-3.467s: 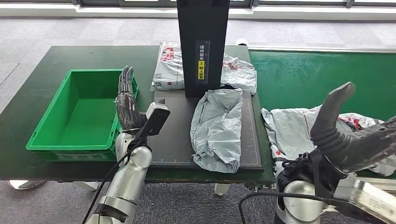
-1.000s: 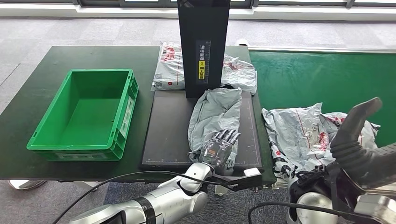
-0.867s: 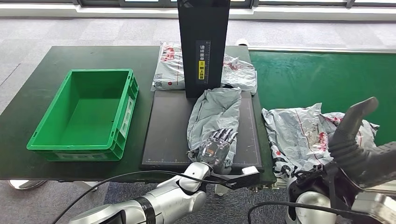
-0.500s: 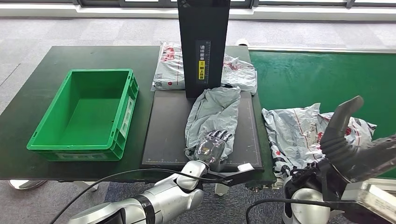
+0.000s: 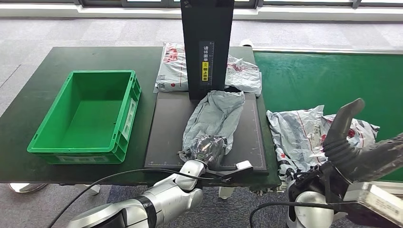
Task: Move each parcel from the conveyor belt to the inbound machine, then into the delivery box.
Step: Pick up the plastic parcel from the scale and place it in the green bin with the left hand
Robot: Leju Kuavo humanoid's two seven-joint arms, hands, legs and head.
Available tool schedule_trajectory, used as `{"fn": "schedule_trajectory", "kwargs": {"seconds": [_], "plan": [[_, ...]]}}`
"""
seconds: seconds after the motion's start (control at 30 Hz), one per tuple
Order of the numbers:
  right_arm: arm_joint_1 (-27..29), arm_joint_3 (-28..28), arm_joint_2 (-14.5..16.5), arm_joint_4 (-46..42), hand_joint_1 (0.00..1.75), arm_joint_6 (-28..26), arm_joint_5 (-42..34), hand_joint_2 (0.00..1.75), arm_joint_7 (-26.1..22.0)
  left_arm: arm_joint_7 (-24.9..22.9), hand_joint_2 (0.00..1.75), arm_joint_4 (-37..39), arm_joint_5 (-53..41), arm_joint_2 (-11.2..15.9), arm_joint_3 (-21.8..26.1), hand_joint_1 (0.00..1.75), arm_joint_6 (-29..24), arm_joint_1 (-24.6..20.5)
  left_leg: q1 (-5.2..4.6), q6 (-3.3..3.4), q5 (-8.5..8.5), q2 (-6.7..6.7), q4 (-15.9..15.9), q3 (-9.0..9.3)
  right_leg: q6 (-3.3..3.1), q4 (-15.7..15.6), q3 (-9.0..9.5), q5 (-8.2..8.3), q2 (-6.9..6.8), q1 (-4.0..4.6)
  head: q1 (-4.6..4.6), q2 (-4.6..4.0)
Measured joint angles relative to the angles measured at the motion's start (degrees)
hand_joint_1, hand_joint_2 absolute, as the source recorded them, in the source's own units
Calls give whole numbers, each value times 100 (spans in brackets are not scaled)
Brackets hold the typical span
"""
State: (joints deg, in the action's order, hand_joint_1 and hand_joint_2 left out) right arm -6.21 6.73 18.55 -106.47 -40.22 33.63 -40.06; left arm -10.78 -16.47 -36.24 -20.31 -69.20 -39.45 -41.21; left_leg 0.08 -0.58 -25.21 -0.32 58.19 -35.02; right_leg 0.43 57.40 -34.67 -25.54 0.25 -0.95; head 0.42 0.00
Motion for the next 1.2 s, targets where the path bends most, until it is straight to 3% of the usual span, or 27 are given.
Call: {"fn": "schedule_trajectory", "kwargs": {"seconds": [0.33,0.47,0.7,0.83,1.03,1.13,1.2], "plan": [[68,15,-8,0,0,0,22,175,0,-154,175,166,-107,98,105,175,-52,-55,0,0,0,-1,0,0,0,0,1,0,0,0,1,0],[125,21,-10,-8,0,0,42,175,0,-412,175,72,-795,206,305,175,-52,-58,0,0,1,0,0,1,0,0,1,0,0,0,0,0],[262,15,-30,-197,0,-2,-11,175,0,-669,175,-661,-3173,611,1982,175,-57,16,3,-3,2,6,0,2,-1,3,-3,1,5,2,0,0],[326,11,-39,-314,0,-2,-27,175,0,-588,175,-1054,-3533,811,2969,175,-57,32,6,-6,4,4,0,2,-1,3,-1,1,4,5,1,0],[344,10,-43,-381,0,-2,-40,175,0,-639,175,-1325,-3711,933,3528,175,-57,80,5,-6,5,2,0,2,-1,3,1,1,3,4,1,0],[354,1,-43,-453,0,-2,-69,175,1,-1251,175,-1400,-4626,1098,3780,175,-57,47,6,-6,5,3,0,1,-2,5,1,1,4,5,2,0],[372,-8,-43,-508,0,-2,-80,175,1,-1591,175,-1364,-5100,1357,3997,175,-57,-103,8,-7,5,18,-1,5,-8,7,-3,5,18,8,2,0]]}}
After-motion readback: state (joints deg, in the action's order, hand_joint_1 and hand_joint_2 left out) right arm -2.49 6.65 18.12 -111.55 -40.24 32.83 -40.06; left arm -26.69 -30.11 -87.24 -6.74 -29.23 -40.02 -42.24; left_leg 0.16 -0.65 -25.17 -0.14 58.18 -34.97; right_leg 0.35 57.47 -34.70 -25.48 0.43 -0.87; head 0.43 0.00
